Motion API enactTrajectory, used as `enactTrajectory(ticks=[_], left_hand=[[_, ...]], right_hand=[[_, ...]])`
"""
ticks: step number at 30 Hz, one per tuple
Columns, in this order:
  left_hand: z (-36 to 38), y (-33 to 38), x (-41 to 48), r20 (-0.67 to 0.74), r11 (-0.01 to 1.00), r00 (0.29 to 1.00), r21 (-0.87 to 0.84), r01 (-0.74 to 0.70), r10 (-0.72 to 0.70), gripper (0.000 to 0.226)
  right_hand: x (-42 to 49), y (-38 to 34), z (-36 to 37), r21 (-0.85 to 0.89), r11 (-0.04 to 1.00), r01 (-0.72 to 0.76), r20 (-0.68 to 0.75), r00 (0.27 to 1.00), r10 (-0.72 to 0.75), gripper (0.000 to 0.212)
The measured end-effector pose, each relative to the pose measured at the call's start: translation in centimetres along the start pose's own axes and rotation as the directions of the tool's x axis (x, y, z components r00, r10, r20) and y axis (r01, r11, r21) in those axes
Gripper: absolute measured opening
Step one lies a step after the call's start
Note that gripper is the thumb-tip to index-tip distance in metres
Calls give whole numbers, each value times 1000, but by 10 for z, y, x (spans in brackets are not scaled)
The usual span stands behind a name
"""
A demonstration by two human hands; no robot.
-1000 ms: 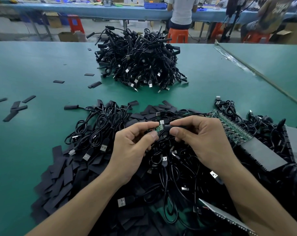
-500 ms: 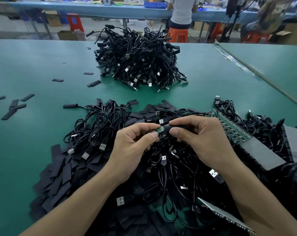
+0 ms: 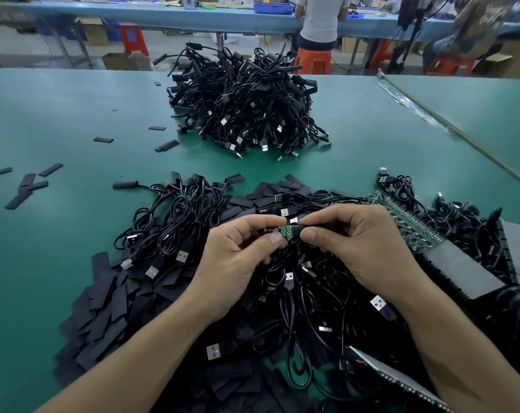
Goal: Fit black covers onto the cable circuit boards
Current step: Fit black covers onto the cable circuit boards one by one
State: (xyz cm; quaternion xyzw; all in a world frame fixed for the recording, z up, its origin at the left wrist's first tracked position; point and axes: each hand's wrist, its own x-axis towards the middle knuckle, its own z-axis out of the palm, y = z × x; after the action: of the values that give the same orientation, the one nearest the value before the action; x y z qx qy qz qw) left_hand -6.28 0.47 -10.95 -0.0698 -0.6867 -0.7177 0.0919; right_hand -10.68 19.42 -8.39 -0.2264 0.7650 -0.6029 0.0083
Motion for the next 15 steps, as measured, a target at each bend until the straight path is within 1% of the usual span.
enactTrajectory(ticks=[4,7,9,12,15], left_hand=[[0,0,0,15,999,999,7,38,-39,24],[0,1,0,56,999,997,13,48,-49,23],[-1,1,0,61,999,997,12,47,-48,22],[-2,-1,1,53,999,997,1,49,-49,21],[-3,-2,1,51,999,998,-6,45,-45,22]], right_hand=[[0,-2,-2,45,999,-8,44,999,6,23],[1,-2,-3,87,996,-4,31,1000,1,21],[0,-2,-3,54,999,-1,26,1000,0,21],[0,0,-3,-52,999,-4,18,1000,5,24],[0,1,-2,-105,994,11,20,1000,-9,27]])
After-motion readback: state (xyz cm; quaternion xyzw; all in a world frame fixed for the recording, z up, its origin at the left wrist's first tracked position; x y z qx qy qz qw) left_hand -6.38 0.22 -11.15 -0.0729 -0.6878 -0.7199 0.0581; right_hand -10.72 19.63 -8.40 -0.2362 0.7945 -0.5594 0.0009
